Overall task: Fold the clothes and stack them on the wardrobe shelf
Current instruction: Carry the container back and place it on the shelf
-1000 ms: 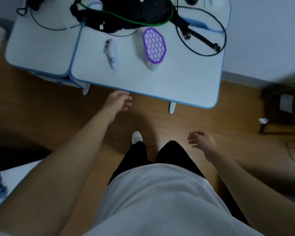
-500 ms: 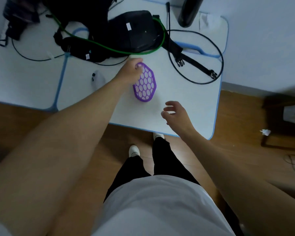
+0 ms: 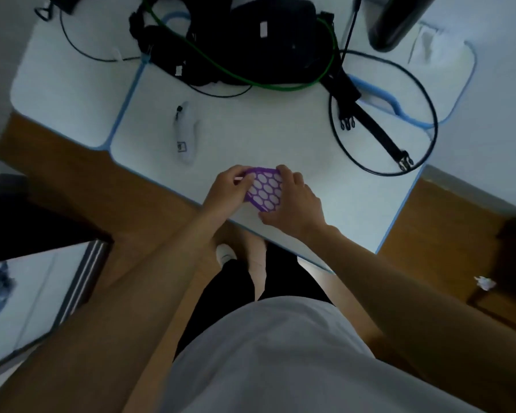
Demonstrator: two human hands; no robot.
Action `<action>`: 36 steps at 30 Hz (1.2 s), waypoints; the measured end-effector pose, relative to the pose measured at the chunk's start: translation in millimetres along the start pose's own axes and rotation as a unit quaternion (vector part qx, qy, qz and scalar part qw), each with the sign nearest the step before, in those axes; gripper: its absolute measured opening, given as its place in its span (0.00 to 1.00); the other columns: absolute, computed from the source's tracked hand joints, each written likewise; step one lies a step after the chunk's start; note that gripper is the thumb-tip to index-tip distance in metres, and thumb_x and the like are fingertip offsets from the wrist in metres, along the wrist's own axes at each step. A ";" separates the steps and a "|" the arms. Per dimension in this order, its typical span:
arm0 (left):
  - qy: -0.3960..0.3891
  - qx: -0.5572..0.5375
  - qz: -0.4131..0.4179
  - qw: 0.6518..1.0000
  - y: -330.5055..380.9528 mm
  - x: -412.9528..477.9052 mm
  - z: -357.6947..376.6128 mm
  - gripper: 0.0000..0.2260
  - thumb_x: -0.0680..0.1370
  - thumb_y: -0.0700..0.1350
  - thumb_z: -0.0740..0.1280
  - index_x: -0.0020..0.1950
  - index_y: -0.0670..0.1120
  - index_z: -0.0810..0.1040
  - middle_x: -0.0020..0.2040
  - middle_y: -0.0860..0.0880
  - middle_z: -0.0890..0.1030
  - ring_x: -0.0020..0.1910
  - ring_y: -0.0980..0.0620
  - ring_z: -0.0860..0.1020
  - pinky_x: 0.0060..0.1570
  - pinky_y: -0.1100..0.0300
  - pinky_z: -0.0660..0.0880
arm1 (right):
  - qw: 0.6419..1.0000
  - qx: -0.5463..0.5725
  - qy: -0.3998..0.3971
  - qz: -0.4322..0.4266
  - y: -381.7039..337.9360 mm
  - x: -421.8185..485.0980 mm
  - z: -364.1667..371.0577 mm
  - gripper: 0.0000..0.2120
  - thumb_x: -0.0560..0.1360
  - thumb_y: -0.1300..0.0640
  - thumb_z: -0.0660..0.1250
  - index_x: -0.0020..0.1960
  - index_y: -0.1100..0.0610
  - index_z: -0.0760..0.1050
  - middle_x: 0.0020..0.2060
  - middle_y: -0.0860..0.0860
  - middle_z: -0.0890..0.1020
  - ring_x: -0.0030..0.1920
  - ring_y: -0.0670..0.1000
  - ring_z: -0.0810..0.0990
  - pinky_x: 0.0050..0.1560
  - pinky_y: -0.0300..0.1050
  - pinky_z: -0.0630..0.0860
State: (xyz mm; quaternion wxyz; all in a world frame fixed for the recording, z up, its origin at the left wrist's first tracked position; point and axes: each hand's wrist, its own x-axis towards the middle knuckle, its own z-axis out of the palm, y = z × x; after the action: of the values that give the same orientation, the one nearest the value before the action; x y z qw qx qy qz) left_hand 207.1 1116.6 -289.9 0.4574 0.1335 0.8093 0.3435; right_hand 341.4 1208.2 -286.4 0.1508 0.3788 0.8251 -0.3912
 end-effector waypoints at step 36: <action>0.483 -0.461 -0.054 0.742 -348.5 -512.1 -269.6 0.19 0.71 0.63 0.66 0.48 0.48 0.83 0.40 0.52 0.87 0.32 0.57 0.82 0.26 0.65 0.70 | 0.760 -0.129 -0.298 -0.563 -428.1 -294.4 292.6 0.38 0.65 0.38 0.77 0.69 0.43 0.64 0.54 0.36 0.72 0.51 0.37 0.76 0.44 0.32 0.72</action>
State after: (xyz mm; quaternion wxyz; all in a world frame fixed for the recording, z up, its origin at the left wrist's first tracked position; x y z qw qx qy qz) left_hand 296.5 474.2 -100.9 0.0289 -0.3215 0.6706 0.6679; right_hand 206.0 662.4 -88.2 0.1892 -0.3123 0.8460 -0.3885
